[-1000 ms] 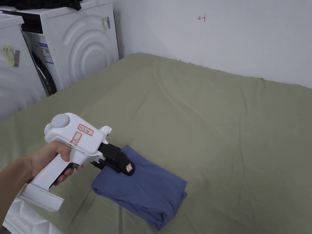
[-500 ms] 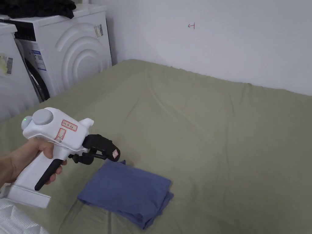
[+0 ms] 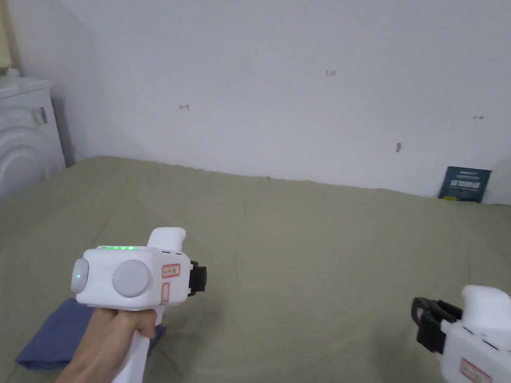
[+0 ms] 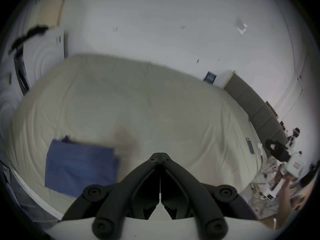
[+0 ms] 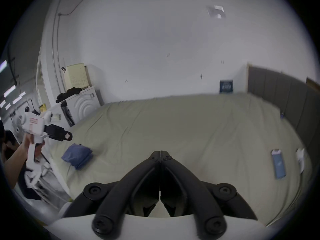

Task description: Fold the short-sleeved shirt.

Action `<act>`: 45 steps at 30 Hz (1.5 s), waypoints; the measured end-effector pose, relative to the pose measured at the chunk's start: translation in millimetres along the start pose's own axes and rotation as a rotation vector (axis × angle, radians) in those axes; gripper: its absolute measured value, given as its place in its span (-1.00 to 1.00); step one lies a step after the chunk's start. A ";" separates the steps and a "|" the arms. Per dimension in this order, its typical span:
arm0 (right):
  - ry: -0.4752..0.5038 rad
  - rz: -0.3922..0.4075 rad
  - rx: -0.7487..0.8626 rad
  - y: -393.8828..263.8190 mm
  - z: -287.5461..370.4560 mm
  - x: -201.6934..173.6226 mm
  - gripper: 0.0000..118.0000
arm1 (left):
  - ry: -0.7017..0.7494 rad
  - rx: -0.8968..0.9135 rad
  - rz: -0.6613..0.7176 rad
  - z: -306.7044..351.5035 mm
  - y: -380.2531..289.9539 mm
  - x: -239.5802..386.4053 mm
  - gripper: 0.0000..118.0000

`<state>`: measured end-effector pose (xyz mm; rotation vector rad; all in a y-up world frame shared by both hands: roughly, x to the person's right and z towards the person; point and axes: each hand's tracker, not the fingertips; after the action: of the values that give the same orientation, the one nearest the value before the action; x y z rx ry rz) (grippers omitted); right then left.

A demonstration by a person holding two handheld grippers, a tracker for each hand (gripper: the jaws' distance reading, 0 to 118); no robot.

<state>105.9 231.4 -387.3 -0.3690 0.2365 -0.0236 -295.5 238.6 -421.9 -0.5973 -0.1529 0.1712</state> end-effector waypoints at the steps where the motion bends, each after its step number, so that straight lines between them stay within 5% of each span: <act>1: -0.032 0.024 0.026 6.0 1.9 -3.8 -0.99 | 0.020 0.051 -0.057 3.3 -1.3 22.6 -1.00; 5: -0.212 0.152 0.129 26.5 12.9 -15.0 -0.99 | 0.028 0.206 -0.126 17.2 13.9 89.7 -1.00; 8: -0.234 0.131 0.163 35.6 29.3 -13.7 -0.99 | 0.099 0.316 -0.167 48.9 12.4 126.1 -1.00; 13: -0.217 0.063 0.204 37.0 54.4 -4.1 -0.99 | 0.095 0.370 -0.206 71.3 17.4 141.1 -1.00; 36: -0.195 0.088 0.230 26.6 62.3 -8.9 -0.99 | 0.194 0.382 -0.177 65.0 2.3 103.6 -0.99; 37: -0.198 0.090 0.235 24.6 62.7 -8.9 -0.96 | 0.197 0.383 -0.176 64.4 1.1 103.2 -0.65; 38: -0.199 0.092 0.248 22.4 64.0 -8.7 -0.56 | 0.199 0.379 -0.174 63.4 -0.5 101.1 0.26; 39: -0.209 0.092 0.262 20.5 65.2 -8.9 0.05 | 0.200 0.373 -0.168 61.0 -1.5 97.8 0.89; 40: -0.215 0.090 0.261 19.8 64.0 -8.0 0.72 | 0.209 0.371 -0.163 60.5 -4.0 96.2 1.00; 41: -0.207 0.083 0.254 20.0 64.0 -6.1 1.00 | 0.270 0.398 -0.145 68.3 -10.0 94.1 1.00; 45: -0.197 0.084 0.274 19.8 72.9 -10.0 1.00 | 0.253 0.408 -0.145 97.2 -7.3 106.2 1.00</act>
<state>112.8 276.3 -326.2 -0.0869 0.0519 0.0629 -209.9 307.3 -328.5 -0.1966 0.0841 -0.0160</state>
